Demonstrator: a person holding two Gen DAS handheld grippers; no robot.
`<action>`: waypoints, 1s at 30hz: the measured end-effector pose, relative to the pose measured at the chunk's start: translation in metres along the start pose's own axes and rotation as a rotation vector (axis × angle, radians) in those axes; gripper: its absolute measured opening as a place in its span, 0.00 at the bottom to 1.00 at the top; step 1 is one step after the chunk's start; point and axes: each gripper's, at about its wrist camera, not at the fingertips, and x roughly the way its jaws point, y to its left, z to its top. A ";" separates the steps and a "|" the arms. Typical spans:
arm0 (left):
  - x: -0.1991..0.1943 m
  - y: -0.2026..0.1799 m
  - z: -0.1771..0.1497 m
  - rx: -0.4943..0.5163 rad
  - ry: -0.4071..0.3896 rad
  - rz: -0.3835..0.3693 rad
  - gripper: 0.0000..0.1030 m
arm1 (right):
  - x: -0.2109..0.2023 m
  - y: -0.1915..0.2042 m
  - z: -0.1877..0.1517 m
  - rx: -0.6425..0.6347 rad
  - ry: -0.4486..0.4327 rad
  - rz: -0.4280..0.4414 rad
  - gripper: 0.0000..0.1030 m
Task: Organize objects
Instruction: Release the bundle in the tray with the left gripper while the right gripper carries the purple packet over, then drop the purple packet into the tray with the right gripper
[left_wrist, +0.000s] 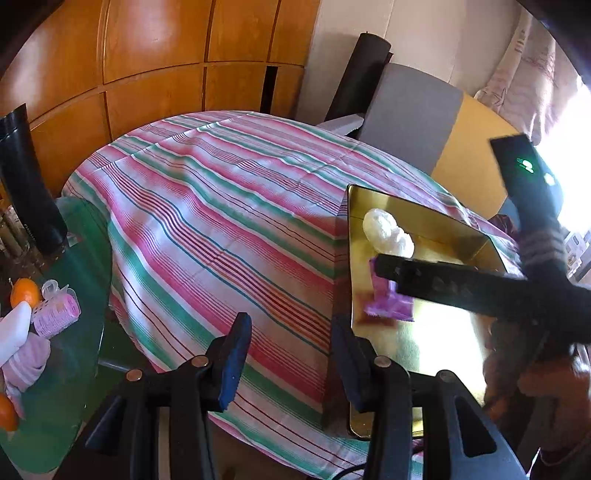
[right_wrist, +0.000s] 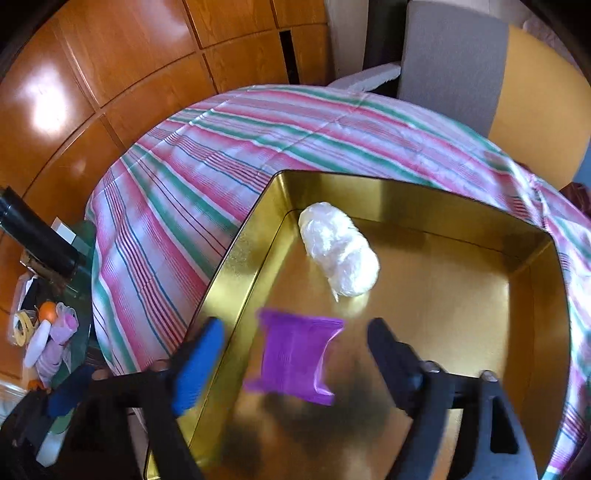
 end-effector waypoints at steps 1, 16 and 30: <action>0.000 0.000 0.001 -0.001 -0.004 -0.002 0.43 | -0.004 -0.001 -0.002 0.002 -0.009 -0.011 0.80; -0.012 -0.034 0.000 0.069 -0.022 -0.075 0.43 | -0.089 -0.028 -0.045 0.027 -0.211 -0.194 0.87; -0.026 -0.086 -0.005 0.179 -0.031 -0.132 0.43 | -0.161 -0.076 -0.084 0.148 -0.296 -0.293 0.87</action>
